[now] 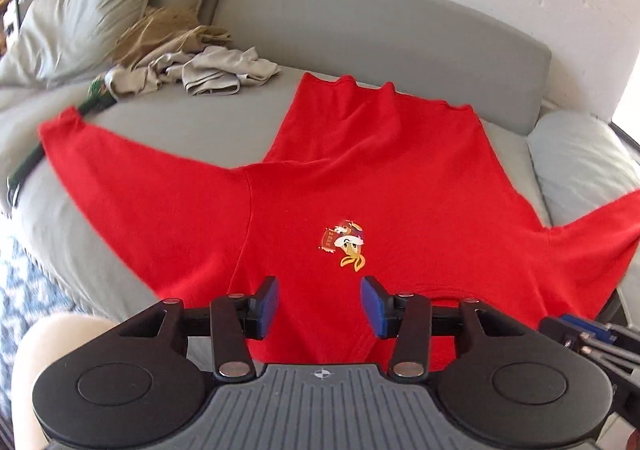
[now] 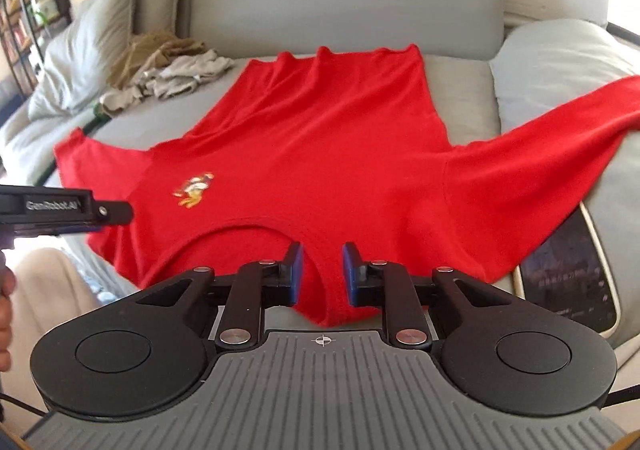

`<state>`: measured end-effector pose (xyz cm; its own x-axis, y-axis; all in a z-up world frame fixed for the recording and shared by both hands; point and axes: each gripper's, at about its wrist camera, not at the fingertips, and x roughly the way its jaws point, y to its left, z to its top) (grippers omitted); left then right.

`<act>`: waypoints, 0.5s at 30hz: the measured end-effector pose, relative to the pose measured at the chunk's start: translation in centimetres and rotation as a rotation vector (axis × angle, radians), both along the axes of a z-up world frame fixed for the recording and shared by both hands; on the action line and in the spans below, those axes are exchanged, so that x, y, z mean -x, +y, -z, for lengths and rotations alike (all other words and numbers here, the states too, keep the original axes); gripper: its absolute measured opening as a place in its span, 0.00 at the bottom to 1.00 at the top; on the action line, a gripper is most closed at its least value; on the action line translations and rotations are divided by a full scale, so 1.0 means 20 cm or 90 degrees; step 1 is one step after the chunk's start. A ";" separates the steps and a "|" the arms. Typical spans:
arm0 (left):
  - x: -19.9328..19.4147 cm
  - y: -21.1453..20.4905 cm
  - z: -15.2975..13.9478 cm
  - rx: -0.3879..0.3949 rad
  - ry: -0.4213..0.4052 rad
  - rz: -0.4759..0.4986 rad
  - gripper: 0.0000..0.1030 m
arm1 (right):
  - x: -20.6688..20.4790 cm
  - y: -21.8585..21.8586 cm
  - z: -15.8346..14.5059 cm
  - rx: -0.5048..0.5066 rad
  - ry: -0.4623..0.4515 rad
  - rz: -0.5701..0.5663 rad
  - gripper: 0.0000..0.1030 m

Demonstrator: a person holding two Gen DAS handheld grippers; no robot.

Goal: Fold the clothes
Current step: 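Open both grippers and release the red shirt flat on the sofa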

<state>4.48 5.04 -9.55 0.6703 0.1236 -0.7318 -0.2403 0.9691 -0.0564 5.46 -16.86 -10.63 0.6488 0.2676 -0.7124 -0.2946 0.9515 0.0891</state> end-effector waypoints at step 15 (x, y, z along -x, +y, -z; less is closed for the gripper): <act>-0.06 0.02 0.16 0.008 0.107 0.016 0.48 | -0.08 -0.11 0.15 0.095 0.043 0.043 0.45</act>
